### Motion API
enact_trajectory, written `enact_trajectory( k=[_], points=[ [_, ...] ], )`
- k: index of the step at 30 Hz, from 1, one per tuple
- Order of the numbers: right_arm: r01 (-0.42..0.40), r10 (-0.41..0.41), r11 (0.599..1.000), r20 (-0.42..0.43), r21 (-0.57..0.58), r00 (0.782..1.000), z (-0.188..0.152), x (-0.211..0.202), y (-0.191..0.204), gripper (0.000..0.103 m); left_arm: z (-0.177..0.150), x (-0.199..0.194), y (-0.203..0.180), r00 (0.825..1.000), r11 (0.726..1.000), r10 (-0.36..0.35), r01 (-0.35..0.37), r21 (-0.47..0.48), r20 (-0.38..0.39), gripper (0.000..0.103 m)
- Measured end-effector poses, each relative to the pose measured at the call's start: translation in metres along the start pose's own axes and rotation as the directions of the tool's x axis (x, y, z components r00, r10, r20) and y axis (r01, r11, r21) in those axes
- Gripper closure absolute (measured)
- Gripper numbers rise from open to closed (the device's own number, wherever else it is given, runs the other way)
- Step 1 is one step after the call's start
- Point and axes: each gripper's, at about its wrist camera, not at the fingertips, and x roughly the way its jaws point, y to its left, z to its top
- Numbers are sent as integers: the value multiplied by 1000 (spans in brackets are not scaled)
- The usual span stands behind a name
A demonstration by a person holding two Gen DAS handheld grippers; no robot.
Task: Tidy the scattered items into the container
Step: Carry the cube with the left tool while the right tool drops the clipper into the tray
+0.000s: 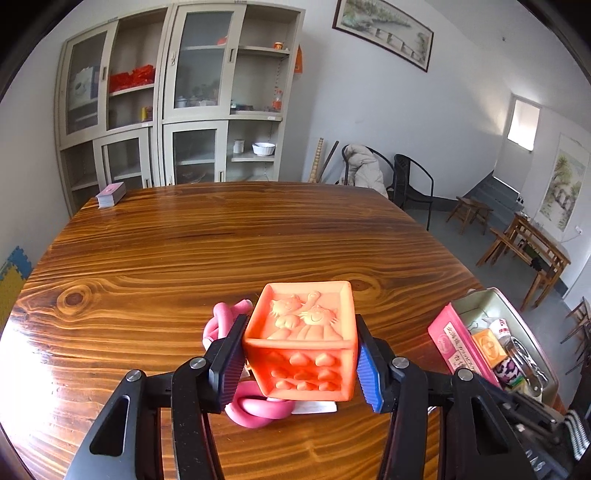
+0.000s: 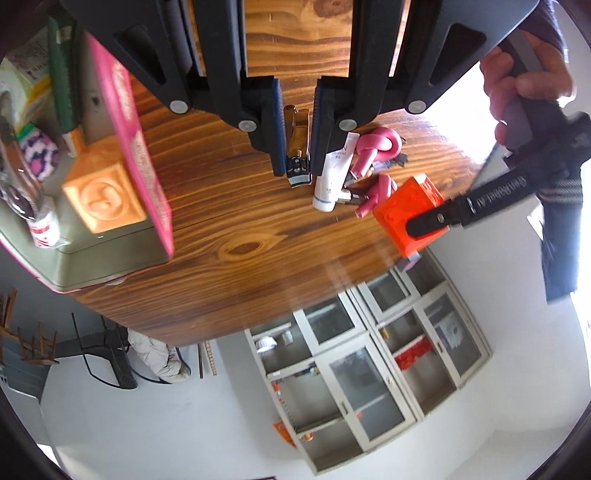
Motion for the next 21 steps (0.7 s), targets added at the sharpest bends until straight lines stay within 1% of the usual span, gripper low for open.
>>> enact_trajectory(
  k=[4, 8, 10, 12, 15, 21],
  points=[
    [34, -36, 999, 80, 20, 996, 7, -39, -17, 89, -1, -4, -14, 1000, 1000, -17, 17, 15, 3, 48],
    [96, -104, 994, 159, 61, 982, 11, -80, -42, 89, -2, -7, -30, 999, 998, -49, 49, 36, 3, 48],
    [122, -135, 989, 176, 80, 975, 10, -96, -55, 89, -3, -8, -40, 998, 996, -71, 71, 49, 0, 48],
    [149, -165, 984, 179, 99, 970, 9, -105, -67, 89, -4, -8, -51, 996, 994, -86, 85, 63, -2, 48],
    [176, -195, 977, 161, 123, 968, 7, -107, -82, 89, -4, -8, -67, 994, 991, -107, 107, 78, -6, 48],
    [183, -196, 975, 105, 124, 975, -1, -94, -94, 89, -4, -8, -98, 991, 984, -131, 131, 118, -14, 48]
  ],
)
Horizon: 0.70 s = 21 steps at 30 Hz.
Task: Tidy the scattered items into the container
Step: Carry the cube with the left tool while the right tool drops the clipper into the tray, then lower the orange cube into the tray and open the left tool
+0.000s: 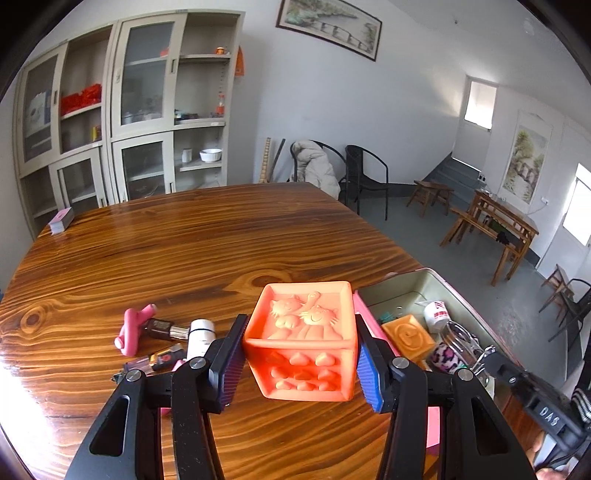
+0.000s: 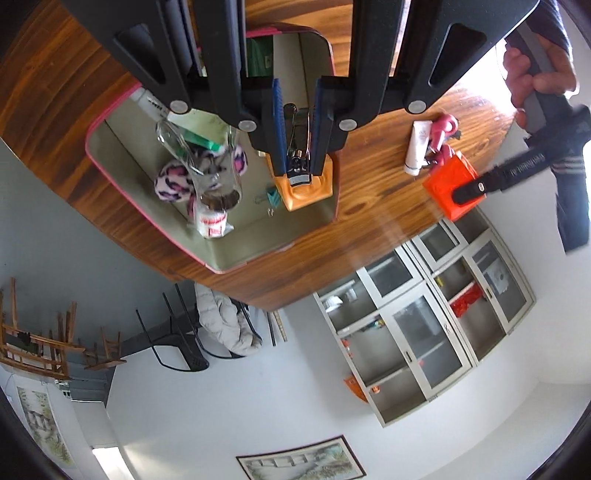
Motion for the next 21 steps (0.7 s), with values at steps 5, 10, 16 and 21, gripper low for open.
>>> enact_trajectory(
  k=[5, 10, 16, 21],
  points=[
    [-17, 17, 1000, -1, 12, 1000, -4, -2, -8, 84, 3, 7, -26, 1000, 999, -23, 23, 23, -8, 48],
    [-14, 14, 1000, 2, 21, 1000, -7, -9, -20, 81, 10, 23, -64, 997, 995, -71, 73, 63, -29, 48],
    [34, -34, 999, 23, -1, 999, -14, -23, -28, 62, 23, 52, -118, 989, 981, -135, 141, 132, -54, 48],
    [76, -71, 995, 74, -71, 995, -18, -35, -25, 34, 28, 80, -147, 982, 973, -165, 177, 149, -87, 48]
  ],
)
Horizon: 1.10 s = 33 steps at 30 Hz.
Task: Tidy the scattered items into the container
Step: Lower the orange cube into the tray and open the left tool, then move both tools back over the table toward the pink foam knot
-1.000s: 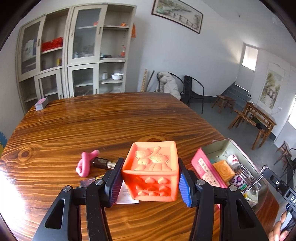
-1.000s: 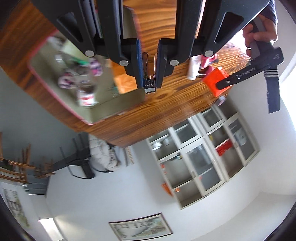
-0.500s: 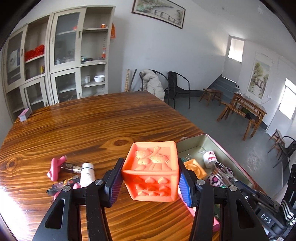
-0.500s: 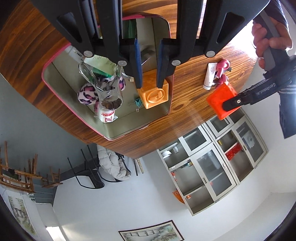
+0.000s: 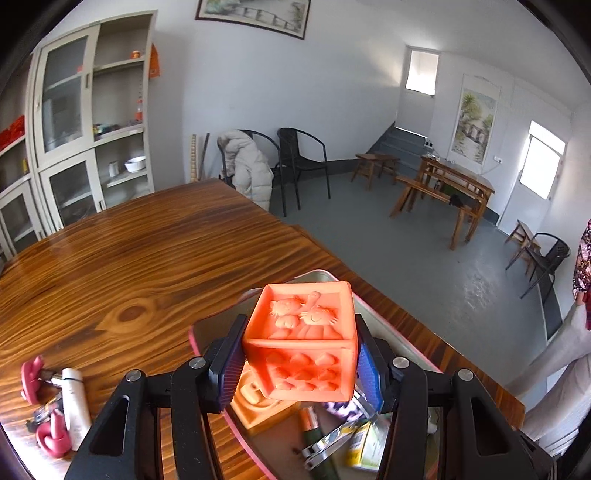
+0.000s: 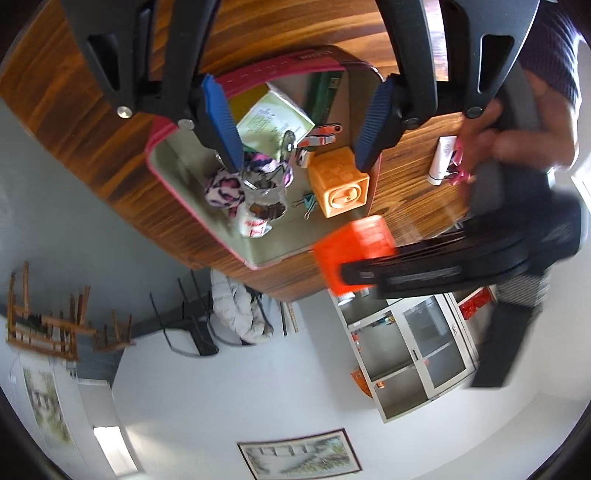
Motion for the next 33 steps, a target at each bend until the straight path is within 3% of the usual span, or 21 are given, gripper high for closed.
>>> enact_trajectory(
  k=[8, 15, 24, 26, 27, 33],
  points=[
    [-25, 25, 1000, 5, -6, 1000, 2, 1, -3, 28, 6, 29, -8, 999, 1000, 7, -7, 3, -42, 44],
    [-47, 47, 999, 7, 16, 999, 1, -2, -1, 27, 1, 7, 14, 999, 998, 46, -47, -52, -14, 44],
    [-111, 111, 993, 5, -32, 994, 0, -6, 34, 25, -19, -40, 49, 996, 993, 84, -82, -88, 14, 44],
    [-130, 130, 990, -9, -47, 991, -1, -4, 45, 25, -26, -53, 62, 994, 990, 106, -104, -96, 21, 34],
    [-141, 140, 988, -18, -56, 990, -2, -3, 52, 25, -30, -61, 70, 991, 987, 126, -122, -101, 32, 21],
    [-201, 194, 976, -82, -86, 977, -16, 10, 91, 23, -61, -110, 133, 956, 952, 287, -279, -129, 52, 19]
  ],
)
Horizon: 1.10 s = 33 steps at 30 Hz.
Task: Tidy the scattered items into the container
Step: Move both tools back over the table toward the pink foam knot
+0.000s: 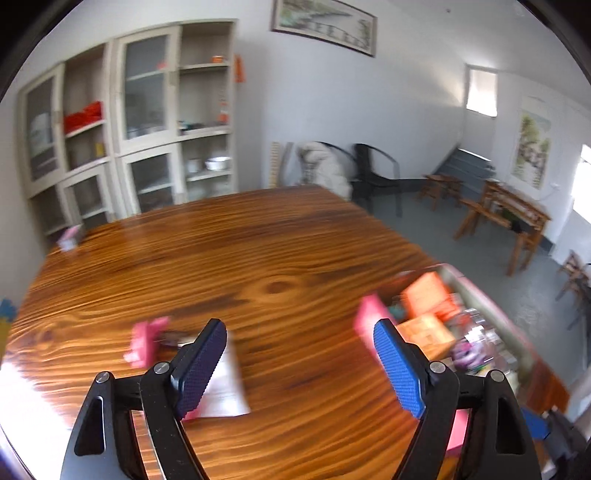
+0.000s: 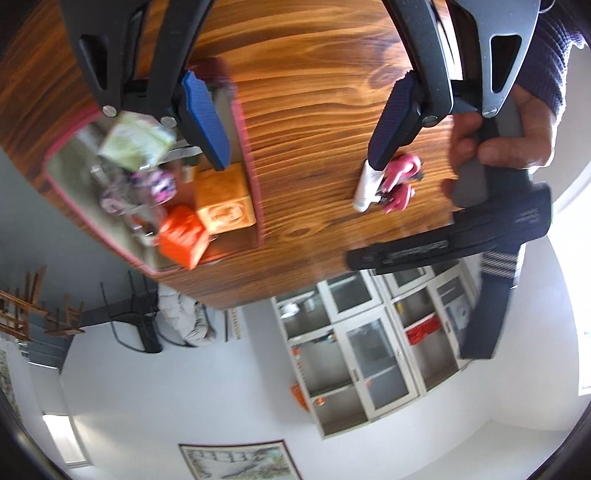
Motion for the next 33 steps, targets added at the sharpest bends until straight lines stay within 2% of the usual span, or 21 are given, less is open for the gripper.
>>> enact_trajectory(
  k=[6, 9, 11, 18, 33],
  points=[
    [-51, 50, 999, -71, -4, 996, -7, 28, 27, 23, -26, -3, 82, 991, 989, 121, -126, -82, -61, 19],
    [-54, 53, 999, -98, -6, 994, -12, 38, 37, 23, -36, 1, 117, 987, 975, 135, -148, -164, -85, 19],
    [-50, 49, 999, -114, -12, 992, -15, 43, 42, 23, -40, 6, 130, 986, 971, 138, -153, -184, -94, 19],
    [-57, 55, 998, -177, -3, 983, -23, 64, 52, 23, -40, 42, 144, 978, 974, 150, -170, -146, -142, 19],
    [-71, 69, 997, -266, -1, 962, -34, 105, 63, 23, -35, 102, 169, 965, 973, 149, -182, -139, -218, 19]
  ],
)
